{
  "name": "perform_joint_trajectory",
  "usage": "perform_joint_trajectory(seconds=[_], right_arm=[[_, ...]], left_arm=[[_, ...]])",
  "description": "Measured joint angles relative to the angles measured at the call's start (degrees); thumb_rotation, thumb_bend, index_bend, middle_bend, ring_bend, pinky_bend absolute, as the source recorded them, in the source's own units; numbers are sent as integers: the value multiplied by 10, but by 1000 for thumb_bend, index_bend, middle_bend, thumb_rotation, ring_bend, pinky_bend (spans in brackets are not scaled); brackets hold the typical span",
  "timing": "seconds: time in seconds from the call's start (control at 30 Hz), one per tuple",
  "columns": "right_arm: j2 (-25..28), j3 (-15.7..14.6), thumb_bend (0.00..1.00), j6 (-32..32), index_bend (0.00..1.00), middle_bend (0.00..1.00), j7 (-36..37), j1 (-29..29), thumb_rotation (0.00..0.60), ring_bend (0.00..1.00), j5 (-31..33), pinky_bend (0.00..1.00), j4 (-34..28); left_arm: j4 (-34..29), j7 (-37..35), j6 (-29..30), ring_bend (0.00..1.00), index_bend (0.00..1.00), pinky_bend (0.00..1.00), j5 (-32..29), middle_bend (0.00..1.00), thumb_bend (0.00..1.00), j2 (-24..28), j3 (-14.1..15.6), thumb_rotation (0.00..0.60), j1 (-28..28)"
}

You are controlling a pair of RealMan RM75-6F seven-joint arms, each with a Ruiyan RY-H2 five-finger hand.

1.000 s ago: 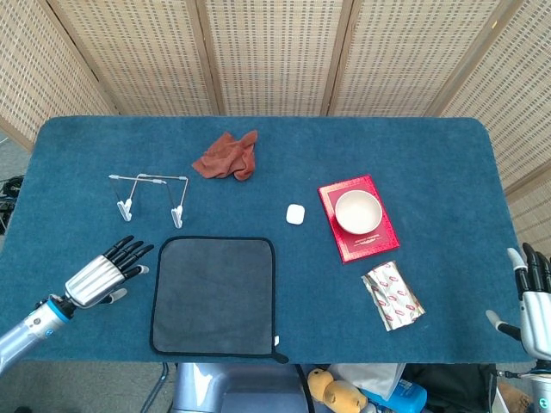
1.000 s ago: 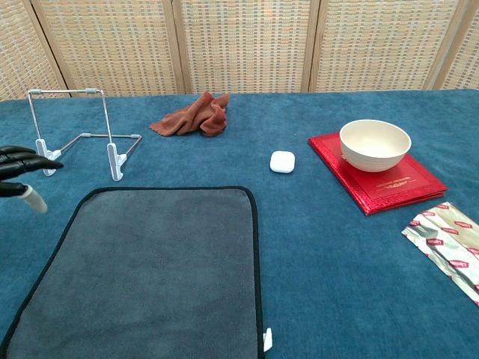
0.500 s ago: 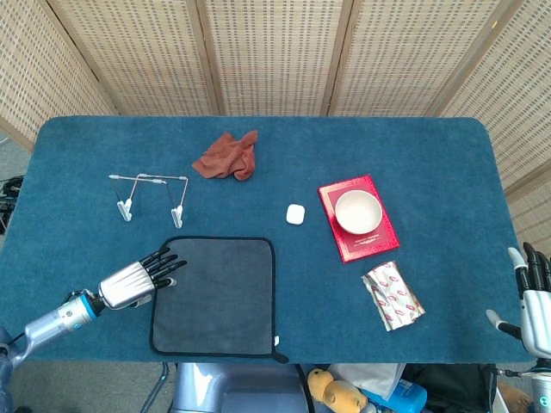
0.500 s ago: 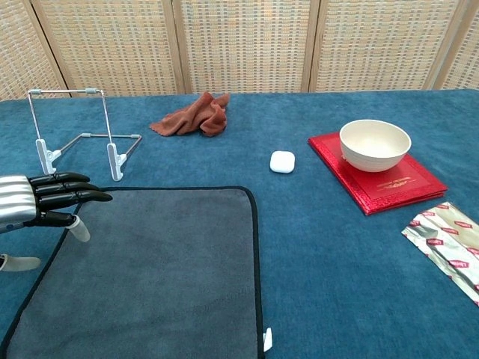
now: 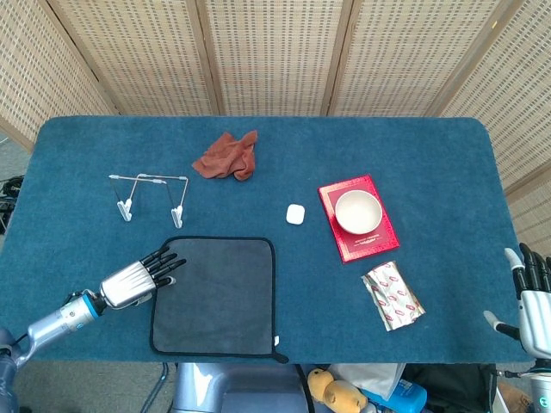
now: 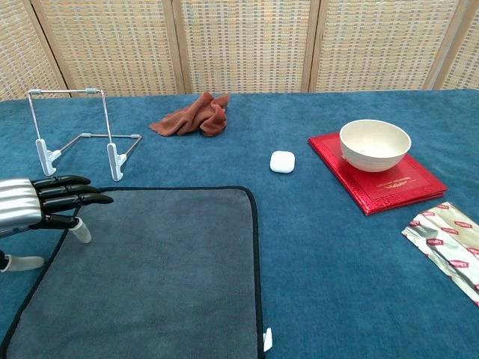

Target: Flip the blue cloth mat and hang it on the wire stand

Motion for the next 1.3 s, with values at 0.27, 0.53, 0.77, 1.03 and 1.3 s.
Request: perform_joint_trajectory(seconds=[0.27,0.53,0.77,1.03,1.3], right_arm=[[3,-1,0,1,0,0,4,-2,600,0,-4,0,-3],[5,-3,0,1,0,0,10,-3,600,0,-7,0,-4],[7,-4,0,1,0,0,13,-3,600,0,-10,0,-6],[10,-7,0,3,0,0,17,-5,600,0,-15,0,-9],[13,-9,0,5,0,0,17,-7,600,0,-20,0,-12]], left_arm=[[1,11,-4,0,326,0,-1,0,308,-8,14,600,-6],[0,16,-9,0,343,0,-7,0,356,-14,22,600,-7],[0,17,-3,0,361,0,-12,0,412,-15,26,600,-9],[-1,24,5,0,360,0,-17,0,413,-14,29,600,-13],[-2,31,11,0,363,0,-18,0,440,-12,33,600,-16]])
